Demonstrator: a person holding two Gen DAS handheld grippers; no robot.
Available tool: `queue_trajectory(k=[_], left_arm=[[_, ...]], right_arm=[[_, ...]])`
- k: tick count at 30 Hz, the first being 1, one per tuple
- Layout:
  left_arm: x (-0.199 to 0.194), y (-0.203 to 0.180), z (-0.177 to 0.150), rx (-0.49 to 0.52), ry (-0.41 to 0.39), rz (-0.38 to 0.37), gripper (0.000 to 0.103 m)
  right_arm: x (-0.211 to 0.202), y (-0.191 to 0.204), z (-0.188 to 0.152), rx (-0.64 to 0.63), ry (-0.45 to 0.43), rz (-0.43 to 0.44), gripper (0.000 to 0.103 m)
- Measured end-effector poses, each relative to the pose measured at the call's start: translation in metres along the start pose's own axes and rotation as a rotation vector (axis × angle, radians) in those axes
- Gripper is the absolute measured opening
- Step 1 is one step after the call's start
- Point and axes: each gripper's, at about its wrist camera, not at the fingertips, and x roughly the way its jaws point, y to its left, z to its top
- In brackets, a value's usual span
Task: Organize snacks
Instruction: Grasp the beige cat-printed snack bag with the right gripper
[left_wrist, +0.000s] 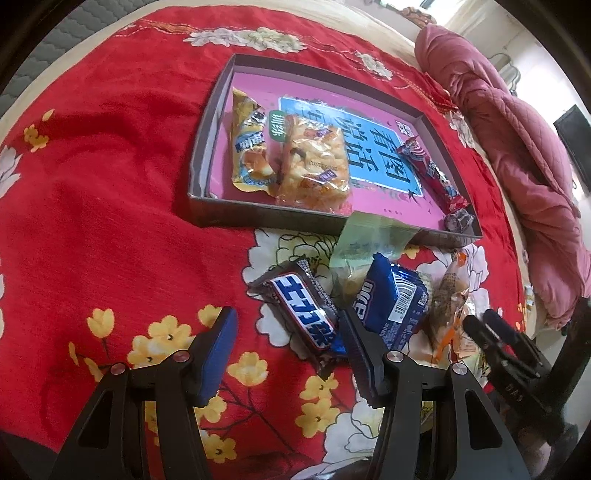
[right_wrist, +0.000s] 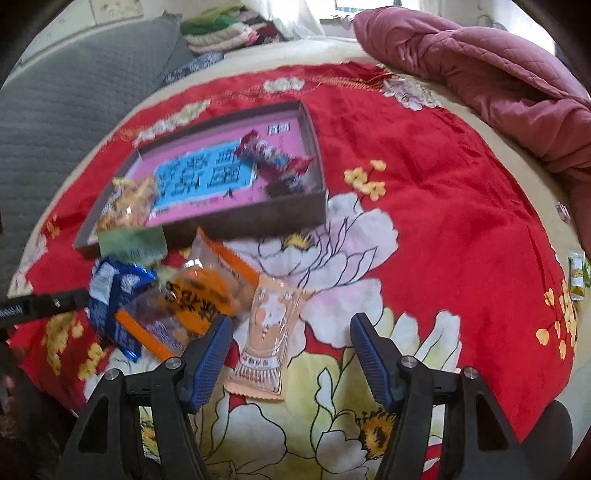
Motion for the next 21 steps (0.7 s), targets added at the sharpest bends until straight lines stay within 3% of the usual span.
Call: queue_trajectory(k=[7, 14, 21], left_arm=[[0.007, -0.008, -0.003, 0.012, 0.005, 0.027, 0.059], [0.014, -0.009, -0.001, -0.003, 0.01, 0.049, 0.059], [0.02, -0.013, 0.002, -0.012, 0.013, 0.086, 0.059]], right_arm=[[0.011, 0.007, -0.005, -0.038, 0.037, -0.033, 0.065], [0.012, 0.009, -0.005, -0.058, 0.032, -0.031, 0.053], [0.015, 0.011, -0.004, -0.072, 0.033, -0.031, 0.05]])
